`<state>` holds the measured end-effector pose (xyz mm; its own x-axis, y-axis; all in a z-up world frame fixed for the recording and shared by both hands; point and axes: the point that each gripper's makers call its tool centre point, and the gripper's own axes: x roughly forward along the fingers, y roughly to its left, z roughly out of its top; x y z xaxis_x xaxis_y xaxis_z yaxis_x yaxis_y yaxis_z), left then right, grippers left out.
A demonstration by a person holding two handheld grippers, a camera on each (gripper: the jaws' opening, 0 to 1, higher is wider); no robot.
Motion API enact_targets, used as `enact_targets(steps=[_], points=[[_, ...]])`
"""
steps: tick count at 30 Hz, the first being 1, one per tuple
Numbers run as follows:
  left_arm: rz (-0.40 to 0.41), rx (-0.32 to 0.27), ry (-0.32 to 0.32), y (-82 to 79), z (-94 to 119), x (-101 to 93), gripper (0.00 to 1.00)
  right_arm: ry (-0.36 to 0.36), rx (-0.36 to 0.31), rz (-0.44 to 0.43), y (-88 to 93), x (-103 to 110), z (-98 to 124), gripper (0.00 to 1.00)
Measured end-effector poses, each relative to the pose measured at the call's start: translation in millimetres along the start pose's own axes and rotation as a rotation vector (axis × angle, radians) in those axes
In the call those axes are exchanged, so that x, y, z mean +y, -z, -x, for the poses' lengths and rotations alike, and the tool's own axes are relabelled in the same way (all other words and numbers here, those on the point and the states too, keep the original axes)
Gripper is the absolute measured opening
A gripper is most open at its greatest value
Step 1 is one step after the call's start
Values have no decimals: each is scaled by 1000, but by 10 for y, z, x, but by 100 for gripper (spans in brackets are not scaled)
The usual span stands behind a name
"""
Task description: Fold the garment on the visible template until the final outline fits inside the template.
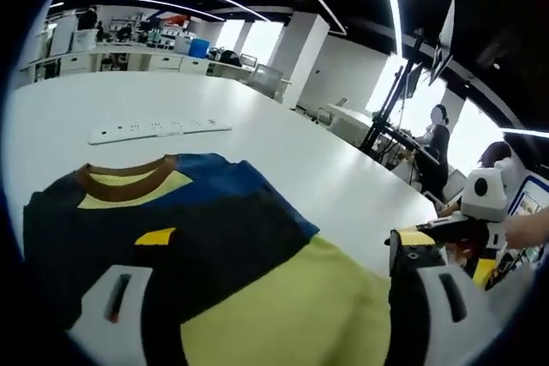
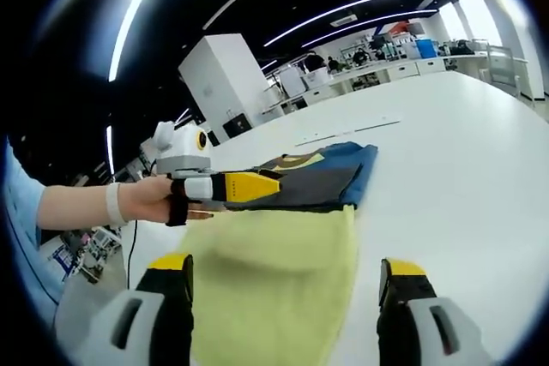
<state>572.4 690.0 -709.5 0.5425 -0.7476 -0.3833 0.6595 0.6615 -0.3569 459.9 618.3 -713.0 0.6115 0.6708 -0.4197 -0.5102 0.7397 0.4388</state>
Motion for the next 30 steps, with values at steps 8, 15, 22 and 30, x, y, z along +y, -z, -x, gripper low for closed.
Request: enact_targets(steps=[8, 15, 22, 30], points=[[-39, 12, -27, 78, 315, 89, 98, 5, 26, 51, 13, 14, 17, 90], [-80, 23, -59, 205, 679, 204, 96, 32, 93, 217, 86, -31, 47, 88], [-124, 41, -102, 331, 1103, 316, 95, 41, 130, 287, 179, -34, 76, 87], [-148, 72, -136, 568, 1559, 340, 93, 52, 159, 328, 226, -74, 143, 87]])
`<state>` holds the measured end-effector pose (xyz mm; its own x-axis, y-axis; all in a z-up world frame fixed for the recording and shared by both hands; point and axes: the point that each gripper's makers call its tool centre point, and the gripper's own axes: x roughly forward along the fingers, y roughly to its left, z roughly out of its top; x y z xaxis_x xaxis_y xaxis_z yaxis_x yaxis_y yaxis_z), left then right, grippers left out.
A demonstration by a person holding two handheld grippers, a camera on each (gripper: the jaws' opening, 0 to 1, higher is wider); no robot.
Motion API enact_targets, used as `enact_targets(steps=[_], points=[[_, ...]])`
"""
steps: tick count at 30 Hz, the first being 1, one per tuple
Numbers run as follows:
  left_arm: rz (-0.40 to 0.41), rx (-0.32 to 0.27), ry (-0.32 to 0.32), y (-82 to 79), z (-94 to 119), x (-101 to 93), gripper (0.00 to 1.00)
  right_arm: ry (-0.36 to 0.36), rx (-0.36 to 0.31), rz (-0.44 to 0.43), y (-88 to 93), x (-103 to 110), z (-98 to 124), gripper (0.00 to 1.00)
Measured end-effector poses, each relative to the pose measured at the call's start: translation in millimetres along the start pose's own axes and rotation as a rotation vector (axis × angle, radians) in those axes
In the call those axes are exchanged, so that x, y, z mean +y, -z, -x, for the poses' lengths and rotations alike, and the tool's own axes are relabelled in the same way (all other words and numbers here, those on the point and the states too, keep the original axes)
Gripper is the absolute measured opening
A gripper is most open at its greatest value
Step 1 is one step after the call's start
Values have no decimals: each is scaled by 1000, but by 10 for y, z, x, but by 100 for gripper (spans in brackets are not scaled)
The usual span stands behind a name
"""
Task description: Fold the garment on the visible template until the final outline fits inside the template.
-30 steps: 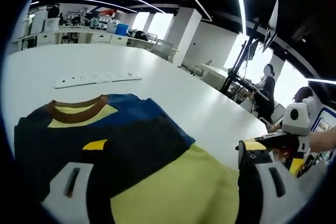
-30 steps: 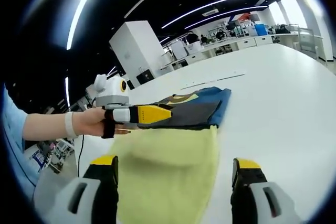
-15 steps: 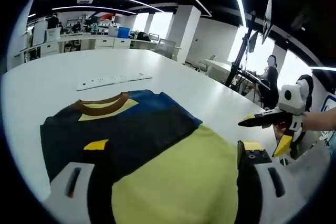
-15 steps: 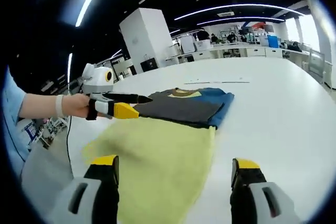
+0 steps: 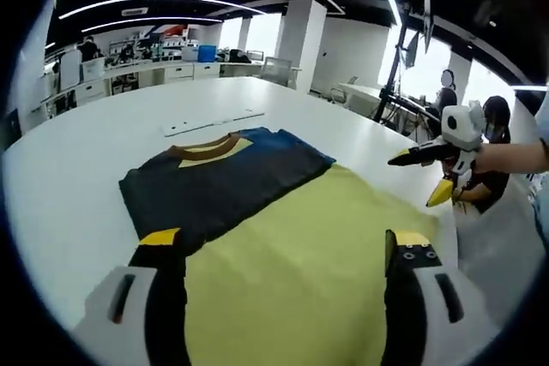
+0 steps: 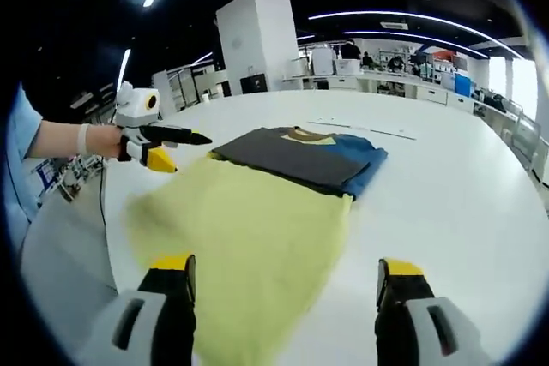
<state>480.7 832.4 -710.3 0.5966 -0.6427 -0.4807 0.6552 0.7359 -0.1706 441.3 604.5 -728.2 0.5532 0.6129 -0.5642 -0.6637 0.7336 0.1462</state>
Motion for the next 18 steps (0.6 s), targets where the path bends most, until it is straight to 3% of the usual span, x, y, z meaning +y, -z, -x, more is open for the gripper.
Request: enact_targets(steps=[11, 18], points=[[58, 6, -53, 353, 448, 3, 89, 13, 14, 7, 66, -45, 113, 86], [80, 30, -65, 528, 740, -27, 82, 12, 42, -4, 233, -3, 250, 80]])
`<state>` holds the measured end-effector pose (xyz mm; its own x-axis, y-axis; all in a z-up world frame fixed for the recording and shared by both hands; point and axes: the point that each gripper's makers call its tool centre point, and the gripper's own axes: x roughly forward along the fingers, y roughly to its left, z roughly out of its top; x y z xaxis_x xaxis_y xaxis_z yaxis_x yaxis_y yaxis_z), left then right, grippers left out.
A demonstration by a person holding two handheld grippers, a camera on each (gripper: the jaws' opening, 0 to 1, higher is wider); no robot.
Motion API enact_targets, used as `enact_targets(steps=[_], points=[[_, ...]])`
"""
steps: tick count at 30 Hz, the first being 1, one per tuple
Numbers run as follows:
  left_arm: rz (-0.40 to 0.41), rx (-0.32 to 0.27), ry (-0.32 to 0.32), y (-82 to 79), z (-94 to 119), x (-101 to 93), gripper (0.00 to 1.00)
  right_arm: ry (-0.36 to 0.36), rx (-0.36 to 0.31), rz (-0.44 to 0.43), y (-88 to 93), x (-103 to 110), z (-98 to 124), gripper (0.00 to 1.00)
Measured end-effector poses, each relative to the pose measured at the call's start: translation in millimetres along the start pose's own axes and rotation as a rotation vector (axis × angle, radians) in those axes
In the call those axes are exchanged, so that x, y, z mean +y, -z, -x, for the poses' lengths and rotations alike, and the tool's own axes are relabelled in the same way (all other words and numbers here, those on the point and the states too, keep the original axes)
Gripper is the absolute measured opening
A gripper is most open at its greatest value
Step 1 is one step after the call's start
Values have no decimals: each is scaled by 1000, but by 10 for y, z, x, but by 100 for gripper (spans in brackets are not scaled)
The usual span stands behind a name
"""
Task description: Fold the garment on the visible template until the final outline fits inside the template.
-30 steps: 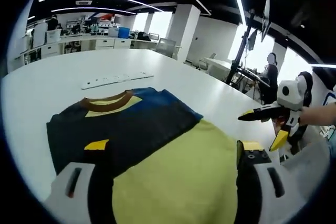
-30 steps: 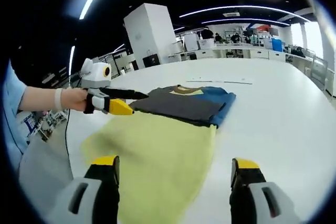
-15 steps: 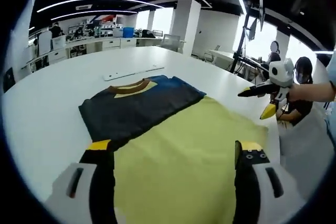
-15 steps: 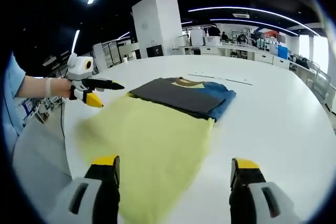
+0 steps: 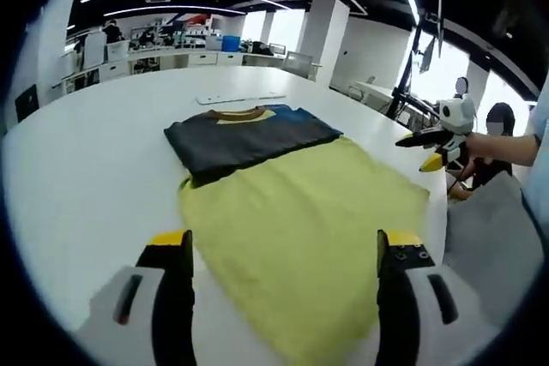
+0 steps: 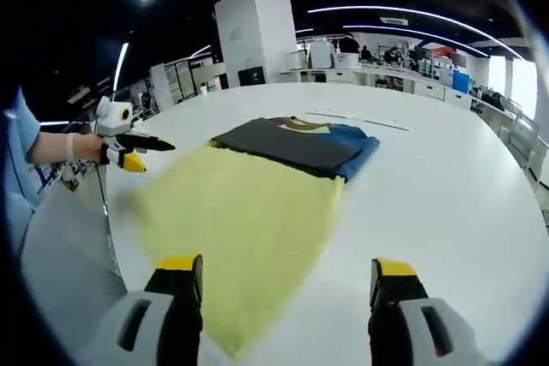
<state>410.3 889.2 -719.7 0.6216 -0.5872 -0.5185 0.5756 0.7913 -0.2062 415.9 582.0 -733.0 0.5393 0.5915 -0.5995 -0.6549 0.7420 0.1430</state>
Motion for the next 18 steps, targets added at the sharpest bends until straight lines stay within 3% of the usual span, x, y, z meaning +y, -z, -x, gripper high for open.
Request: enact_targets(steps=[6, 11, 18], points=[[36, 43, 37, 248, 262, -87, 69, -23, 44, -18, 208, 80, 102, 63], [81, 83, 36, 466, 421, -99, 54, -59, 85, -6, 376, 191, 182, 52], [108, 140, 12, 714, 561, -69, 44, -96, 118, -20, 516, 309, 213, 36]])
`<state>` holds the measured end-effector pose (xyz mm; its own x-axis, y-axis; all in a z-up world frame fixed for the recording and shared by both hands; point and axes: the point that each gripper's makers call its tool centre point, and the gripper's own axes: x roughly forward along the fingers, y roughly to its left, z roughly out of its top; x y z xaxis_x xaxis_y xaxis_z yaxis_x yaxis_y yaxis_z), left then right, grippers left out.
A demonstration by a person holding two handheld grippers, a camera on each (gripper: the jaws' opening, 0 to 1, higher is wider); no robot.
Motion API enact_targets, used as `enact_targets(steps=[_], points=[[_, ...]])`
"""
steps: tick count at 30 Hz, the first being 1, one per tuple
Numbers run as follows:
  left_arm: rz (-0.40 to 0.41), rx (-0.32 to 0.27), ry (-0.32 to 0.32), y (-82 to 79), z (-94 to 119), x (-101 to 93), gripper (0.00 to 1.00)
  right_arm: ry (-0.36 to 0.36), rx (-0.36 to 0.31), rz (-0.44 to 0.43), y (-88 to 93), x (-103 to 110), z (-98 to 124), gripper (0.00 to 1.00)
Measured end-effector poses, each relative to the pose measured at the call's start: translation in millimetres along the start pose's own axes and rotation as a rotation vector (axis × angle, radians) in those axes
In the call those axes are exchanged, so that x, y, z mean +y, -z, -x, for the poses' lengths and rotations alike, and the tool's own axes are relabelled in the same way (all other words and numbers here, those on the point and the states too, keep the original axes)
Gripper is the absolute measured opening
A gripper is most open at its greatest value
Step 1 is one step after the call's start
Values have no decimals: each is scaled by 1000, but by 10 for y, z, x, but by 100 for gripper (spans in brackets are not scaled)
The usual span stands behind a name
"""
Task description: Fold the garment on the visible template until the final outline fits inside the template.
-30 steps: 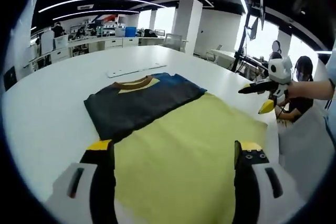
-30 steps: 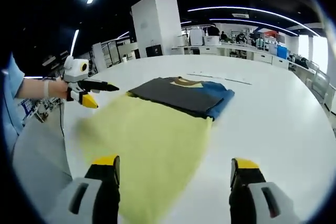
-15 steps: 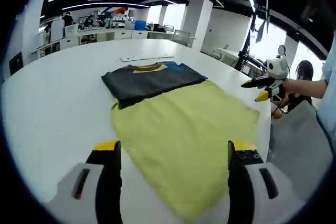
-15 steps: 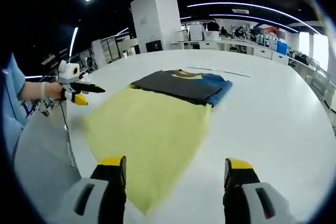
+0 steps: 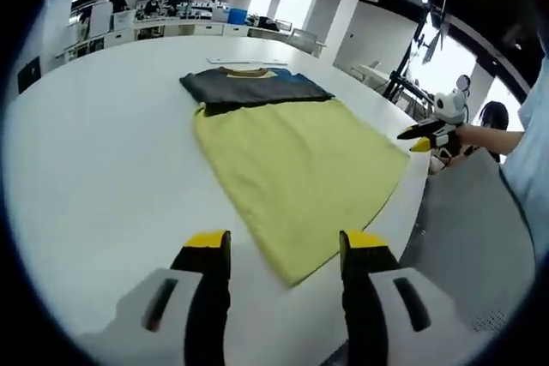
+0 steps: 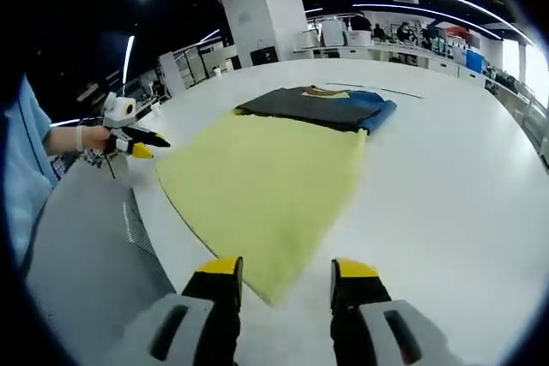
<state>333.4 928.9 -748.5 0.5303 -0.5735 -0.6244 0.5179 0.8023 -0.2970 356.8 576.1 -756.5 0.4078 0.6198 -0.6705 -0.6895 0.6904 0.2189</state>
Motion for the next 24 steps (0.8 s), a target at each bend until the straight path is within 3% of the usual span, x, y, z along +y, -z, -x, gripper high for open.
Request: enact_targets(steps=[5, 9, 18, 24], points=[[83, 20, 0, 119, 43, 17, 31, -12, 20, 6, 47, 43, -2, 29], [103, 25, -12, 177, 49, 52, 23, -31, 34, -7, 82, 72, -3, 27], [127, 38, 14, 225, 7, -7, 16, -53, 49, -35, 143, 101, -25, 18], [142, 53, 27, 255, -16, -30, 3, -52, 44, -80, 161, 97, -57, 9]])
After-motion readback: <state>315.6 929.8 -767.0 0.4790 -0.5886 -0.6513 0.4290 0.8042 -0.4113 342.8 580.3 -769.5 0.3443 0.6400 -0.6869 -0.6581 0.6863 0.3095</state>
